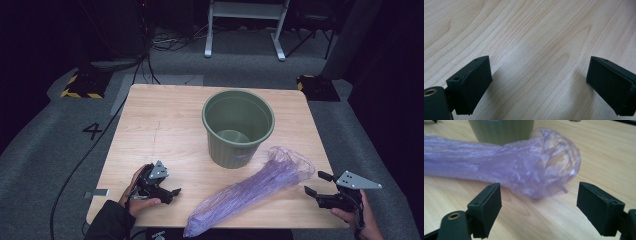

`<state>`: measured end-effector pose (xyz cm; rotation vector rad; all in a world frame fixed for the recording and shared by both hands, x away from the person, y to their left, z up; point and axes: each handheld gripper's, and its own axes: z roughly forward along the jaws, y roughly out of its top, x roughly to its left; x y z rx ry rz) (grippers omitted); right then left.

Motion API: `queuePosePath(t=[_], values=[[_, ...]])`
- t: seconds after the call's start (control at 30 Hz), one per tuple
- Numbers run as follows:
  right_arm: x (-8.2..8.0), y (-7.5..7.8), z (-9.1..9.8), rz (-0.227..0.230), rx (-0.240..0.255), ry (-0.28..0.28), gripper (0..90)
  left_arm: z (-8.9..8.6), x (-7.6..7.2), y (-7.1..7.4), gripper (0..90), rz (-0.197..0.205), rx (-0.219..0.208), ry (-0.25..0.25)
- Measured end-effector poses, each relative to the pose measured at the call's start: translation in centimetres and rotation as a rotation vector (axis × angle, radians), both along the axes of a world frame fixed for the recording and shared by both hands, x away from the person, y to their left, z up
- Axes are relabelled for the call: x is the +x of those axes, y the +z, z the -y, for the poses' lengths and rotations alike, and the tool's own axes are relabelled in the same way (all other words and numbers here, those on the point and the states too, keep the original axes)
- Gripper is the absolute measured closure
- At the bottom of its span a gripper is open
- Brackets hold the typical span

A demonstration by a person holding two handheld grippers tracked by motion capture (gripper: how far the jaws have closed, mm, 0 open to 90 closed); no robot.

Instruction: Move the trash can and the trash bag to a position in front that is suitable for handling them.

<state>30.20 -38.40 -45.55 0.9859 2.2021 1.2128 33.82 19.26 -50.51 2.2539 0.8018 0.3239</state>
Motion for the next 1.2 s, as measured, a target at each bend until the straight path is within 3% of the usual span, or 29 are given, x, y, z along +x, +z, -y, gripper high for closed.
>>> queuePosePath(t=[0.4, 0.53, 0.6, 0.63, 0.87, 1.2], values=[[3.6, 3.9, -2.1, 0.082, 0.011, 0.031, 17.1, 0.0, 0.0, 0.0, 5.7, 0.000, 0.000, 0.000], [4.5, 4.3, -3.1, 0.082, -0.018, 0.056, 16.6, 0.0, 0.0, 0.0, 5.7, -0.001, 0.000, 0.000], [5.5, 4.7, -4.3, 0.097, -0.085, 0.089, 15.5, 0.0, 0.0, 0.0, 5.7, 0.000, 0.000, 0.000], [5.5, 4.7, -4.3, 0.097, -0.085, 0.089, 15.5, 0.0, 0.0, 0.0, 5.7, 0.000, 0.000, 0.000], [8.4, 4.9, -7.0, 0.045, -0.079, 0.166, 15.5, 0.0, 0.0, 0.0, 5.7, 0.000, 0.000, 0.000], [11.2, 4.4, -9.4, -0.012, -0.027, 0.205, 15.4, 0.0, 0.0, 0.0, 5.7, 0.000, 0.000, 0.000]])
